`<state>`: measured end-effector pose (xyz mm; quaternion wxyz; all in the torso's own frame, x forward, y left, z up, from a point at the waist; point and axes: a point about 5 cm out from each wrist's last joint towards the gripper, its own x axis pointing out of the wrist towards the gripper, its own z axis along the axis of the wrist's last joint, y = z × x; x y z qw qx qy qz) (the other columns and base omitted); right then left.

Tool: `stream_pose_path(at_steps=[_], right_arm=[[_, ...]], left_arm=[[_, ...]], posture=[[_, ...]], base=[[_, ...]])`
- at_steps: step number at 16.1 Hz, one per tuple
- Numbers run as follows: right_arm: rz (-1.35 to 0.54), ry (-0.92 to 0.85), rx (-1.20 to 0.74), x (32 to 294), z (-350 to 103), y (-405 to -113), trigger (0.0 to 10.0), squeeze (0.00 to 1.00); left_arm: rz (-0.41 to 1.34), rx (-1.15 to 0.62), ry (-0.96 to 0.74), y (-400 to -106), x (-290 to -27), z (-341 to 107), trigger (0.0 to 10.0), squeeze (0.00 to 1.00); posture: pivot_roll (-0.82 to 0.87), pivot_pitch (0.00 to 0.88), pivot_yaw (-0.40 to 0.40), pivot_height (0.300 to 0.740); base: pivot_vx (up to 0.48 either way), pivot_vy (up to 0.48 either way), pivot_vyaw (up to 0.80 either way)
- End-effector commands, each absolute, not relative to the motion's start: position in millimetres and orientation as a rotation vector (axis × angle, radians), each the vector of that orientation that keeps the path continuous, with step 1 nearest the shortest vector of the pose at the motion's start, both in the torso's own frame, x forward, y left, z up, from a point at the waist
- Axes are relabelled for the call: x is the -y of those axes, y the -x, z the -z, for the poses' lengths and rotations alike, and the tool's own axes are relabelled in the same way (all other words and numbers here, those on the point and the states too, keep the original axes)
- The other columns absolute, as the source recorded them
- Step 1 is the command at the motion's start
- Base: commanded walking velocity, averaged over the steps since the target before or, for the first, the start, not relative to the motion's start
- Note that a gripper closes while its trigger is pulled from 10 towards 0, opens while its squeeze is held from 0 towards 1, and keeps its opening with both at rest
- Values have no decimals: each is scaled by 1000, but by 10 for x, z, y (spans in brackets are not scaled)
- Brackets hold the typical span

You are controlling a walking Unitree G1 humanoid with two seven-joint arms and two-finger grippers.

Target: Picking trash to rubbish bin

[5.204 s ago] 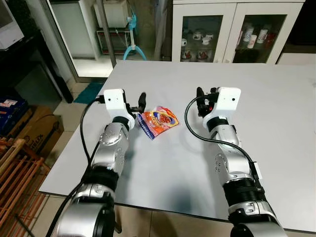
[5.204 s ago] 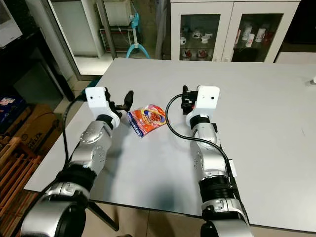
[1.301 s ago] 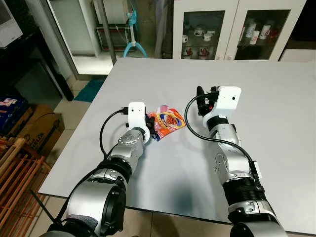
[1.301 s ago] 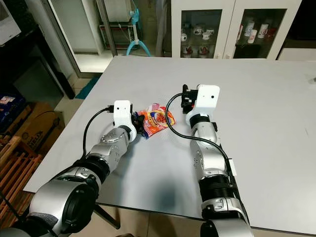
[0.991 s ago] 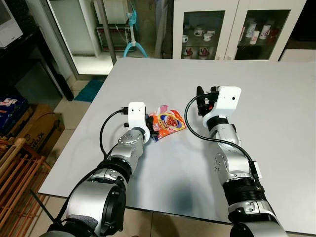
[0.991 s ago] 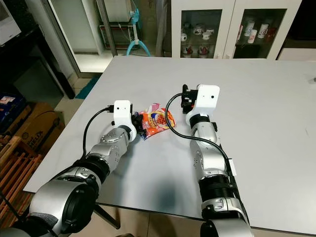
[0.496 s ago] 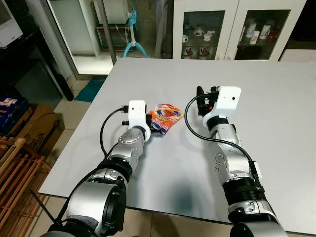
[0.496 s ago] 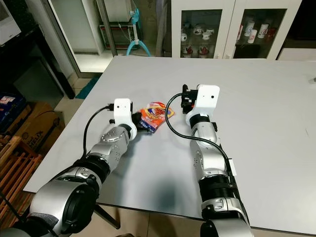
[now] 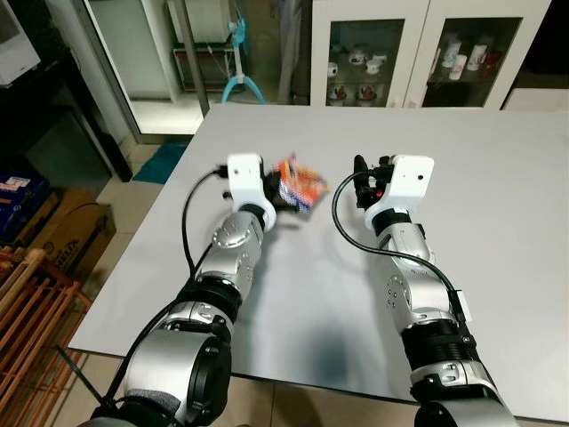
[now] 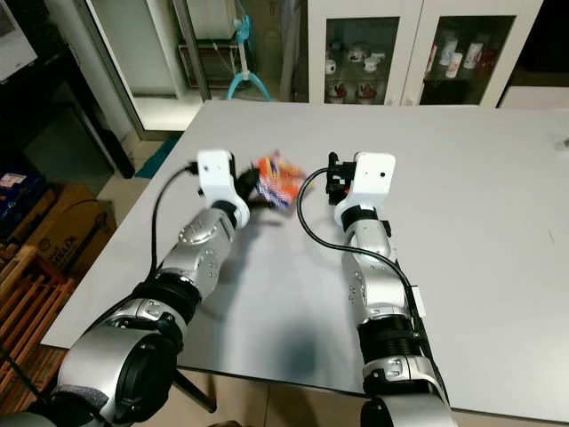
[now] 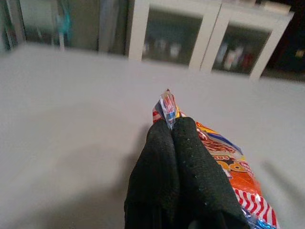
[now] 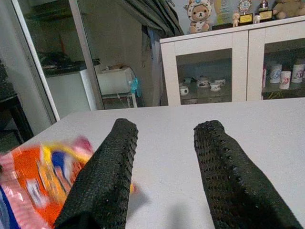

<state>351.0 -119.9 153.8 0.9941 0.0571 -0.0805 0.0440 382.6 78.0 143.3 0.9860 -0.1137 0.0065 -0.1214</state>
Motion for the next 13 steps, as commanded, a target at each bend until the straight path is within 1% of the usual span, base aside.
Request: stream_pose_path(at_steps=[1,2,4,5,8,10,13], right_arm=[[-97,-121,165,1161,-1567,-3521,10000,0],[-99,-123,166,1152,-1568,-3520,10000,0],[-101,-124,167,1145,-1567,-3520,10000,0],[-101,-125,167,1143,-1563,-3519,10000,0],[-97,-128,169,1144,-1558,-3514,10000,0],[-95,-130,170,1144,-1556,-3511,10000,0],[-93,-134,172,1141,-1548,-3508,10000,0]], left_arm=[[223,40,236,-3831,-848,-1493,10000,0],[202,107,215,-3833,-906,-1581,10000,0],[185,154,189,-3822,-959,-1631,10000,0],[172,175,123,-3803,-990,-1631,10000,0],[140,188,13,-3698,-1057,-1495,10000,0],[118,210,-16,-3651,-1084,-1469,10000,0],[125,220,-40,-3633,-1038,-1483,10000,0]], posture=[[-18,0,90,740],[-14,0,93,740],[-13,0,95,740],[-14,0,97,740],[-17,0,100,740],[-15,0,102,740],[-20,0,106,740]], base=[[0,0,0],[0,0,0],[0,0,0],[0,0,0],[0,0,0],[0,0,0],[0,0,0]])
